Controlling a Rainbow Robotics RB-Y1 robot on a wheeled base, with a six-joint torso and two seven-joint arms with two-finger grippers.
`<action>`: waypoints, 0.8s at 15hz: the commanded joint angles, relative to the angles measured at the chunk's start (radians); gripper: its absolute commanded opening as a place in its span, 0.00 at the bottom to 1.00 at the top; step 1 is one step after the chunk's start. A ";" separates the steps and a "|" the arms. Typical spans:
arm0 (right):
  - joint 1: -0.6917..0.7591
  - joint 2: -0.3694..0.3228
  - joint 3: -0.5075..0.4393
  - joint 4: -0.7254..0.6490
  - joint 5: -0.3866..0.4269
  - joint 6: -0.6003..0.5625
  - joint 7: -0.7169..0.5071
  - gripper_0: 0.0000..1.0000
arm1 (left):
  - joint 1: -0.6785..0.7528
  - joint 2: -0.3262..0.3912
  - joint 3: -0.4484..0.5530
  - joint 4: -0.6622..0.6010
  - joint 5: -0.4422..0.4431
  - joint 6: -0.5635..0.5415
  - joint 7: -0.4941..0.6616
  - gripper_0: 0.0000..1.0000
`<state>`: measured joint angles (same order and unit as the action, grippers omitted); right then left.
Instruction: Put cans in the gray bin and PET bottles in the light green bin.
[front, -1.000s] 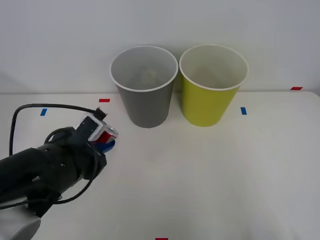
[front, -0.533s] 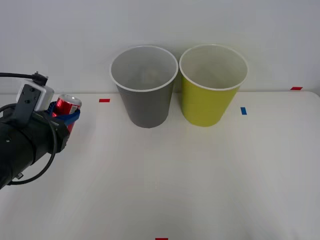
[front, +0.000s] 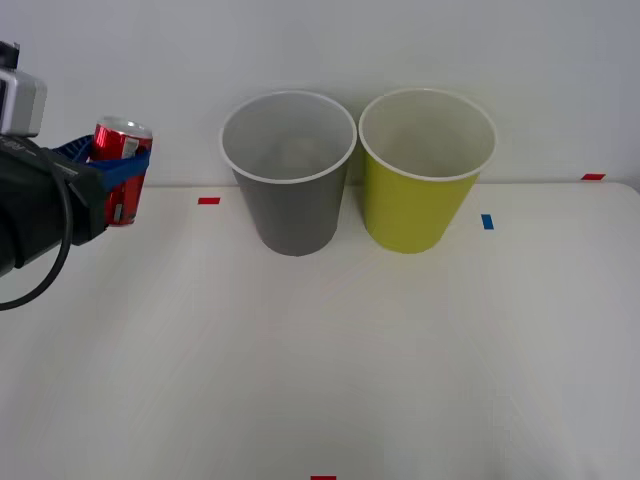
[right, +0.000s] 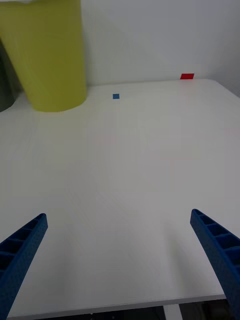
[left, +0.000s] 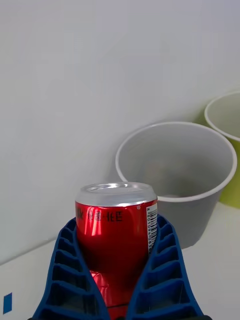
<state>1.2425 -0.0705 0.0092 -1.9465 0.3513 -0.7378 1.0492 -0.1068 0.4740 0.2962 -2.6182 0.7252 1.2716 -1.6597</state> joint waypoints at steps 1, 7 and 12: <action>0.000 0.000 0.000 0.000 0.000 0.000 0.000 1.00 | -0.086 -0.031 0.001 0.000 0.029 0.011 0.009 0.00; 0.000 0.000 0.000 0.000 0.000 0.000 0.000 1.00 | -0.280 -0.098 -0.009 0.092 0.074 0.011 0.008 0.00; 0.000 0.000 0.000 0.000 0.000 0.000 0.000 1.00 | -0.347 -0.155 -0.081 0.259 0.049 -0.077 -0.011 0.00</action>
<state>1.2425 -0.0705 0.0092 -1.9466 0.3513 -0.7378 1.0493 -0.4415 0.3276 0.2344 -2.3892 0.7802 1.2185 -1.6660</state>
